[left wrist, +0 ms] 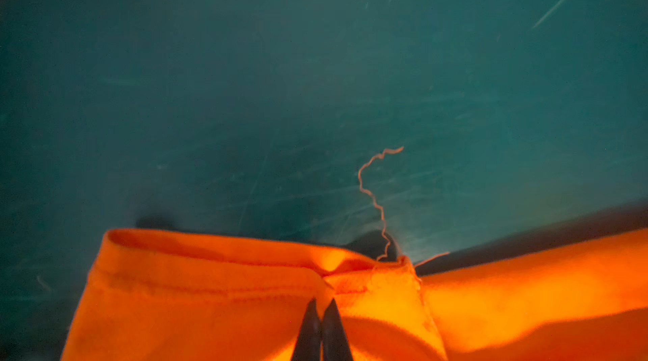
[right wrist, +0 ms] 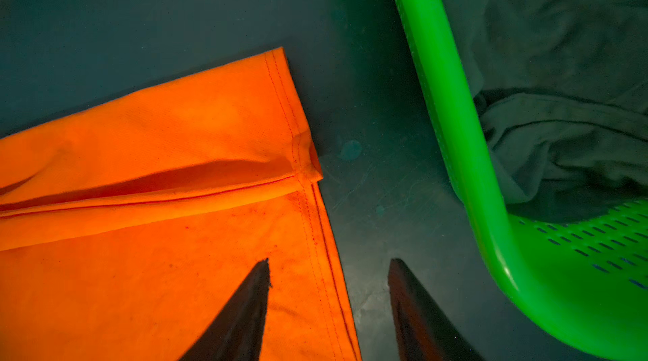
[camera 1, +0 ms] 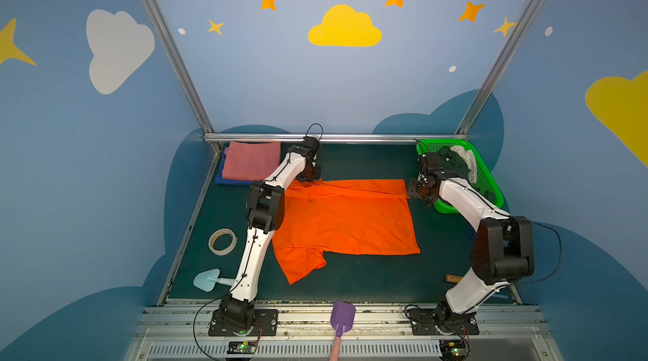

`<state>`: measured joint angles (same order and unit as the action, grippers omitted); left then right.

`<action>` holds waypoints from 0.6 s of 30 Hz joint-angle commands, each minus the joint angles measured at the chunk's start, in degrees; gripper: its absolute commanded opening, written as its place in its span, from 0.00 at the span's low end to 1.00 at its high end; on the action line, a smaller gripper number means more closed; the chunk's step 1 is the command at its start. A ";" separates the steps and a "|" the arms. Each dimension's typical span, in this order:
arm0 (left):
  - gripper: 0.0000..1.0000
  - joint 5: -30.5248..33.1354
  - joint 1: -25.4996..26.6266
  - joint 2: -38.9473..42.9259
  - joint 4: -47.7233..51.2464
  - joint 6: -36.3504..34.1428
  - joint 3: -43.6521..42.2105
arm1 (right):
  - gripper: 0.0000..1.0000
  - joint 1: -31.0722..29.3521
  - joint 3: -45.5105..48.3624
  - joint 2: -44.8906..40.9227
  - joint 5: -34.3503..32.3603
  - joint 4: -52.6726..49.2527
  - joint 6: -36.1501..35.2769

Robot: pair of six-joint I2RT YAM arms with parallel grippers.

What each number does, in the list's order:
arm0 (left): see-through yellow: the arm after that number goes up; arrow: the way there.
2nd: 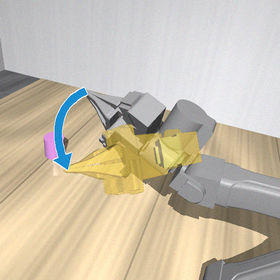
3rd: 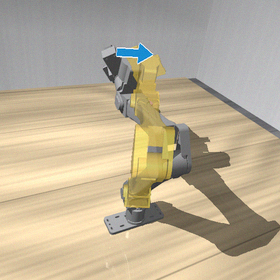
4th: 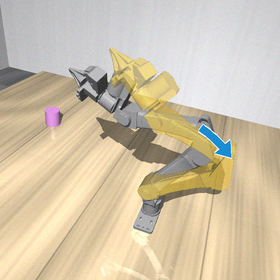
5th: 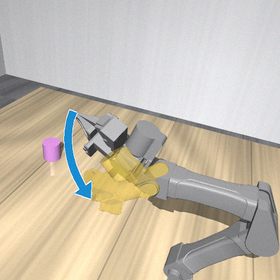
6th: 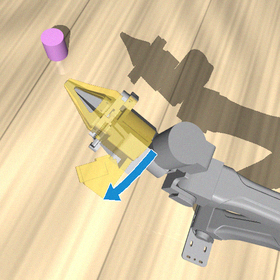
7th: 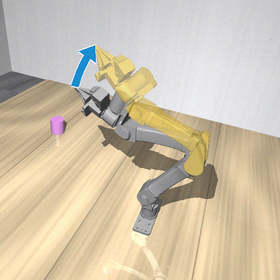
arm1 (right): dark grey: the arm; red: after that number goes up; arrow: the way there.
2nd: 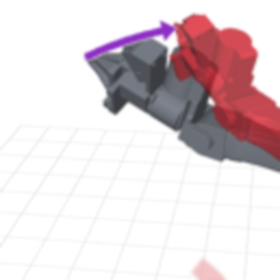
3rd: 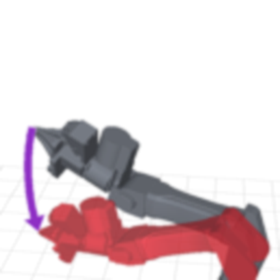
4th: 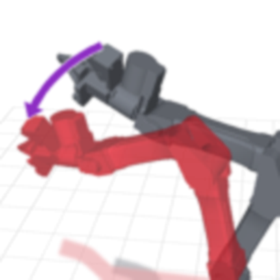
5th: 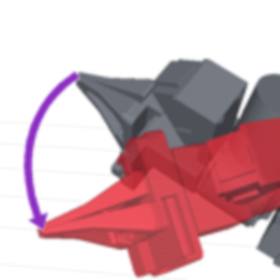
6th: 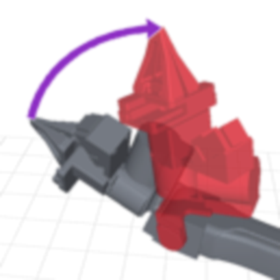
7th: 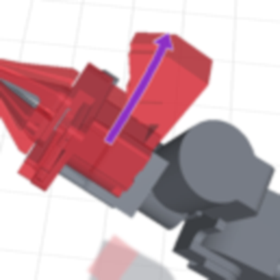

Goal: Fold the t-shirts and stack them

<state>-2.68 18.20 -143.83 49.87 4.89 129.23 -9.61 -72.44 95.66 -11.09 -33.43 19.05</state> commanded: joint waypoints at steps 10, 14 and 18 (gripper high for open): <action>0.05 2.85 2.56 24.84 -15.02 6.53 -30.26 | 0.55 -2.15 2.79 -4.36 1.85 0.55 1.08; 0.05 3.32 4.28 30.32 -18.35 9.64 -39.21 | 0.55 -3.22 3.61 -4.84 2.29 0.67 1.51; 0.05 4.39 6.63 34.52 -20.39 12.93 -46.60 | 0.55 -4.32 4.92 -5.61 2.49 0.90 1.83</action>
<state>0.01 23.53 -111.85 32.12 14.15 86.17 -13.08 -68.75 92.18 -9.23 -32.80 19.79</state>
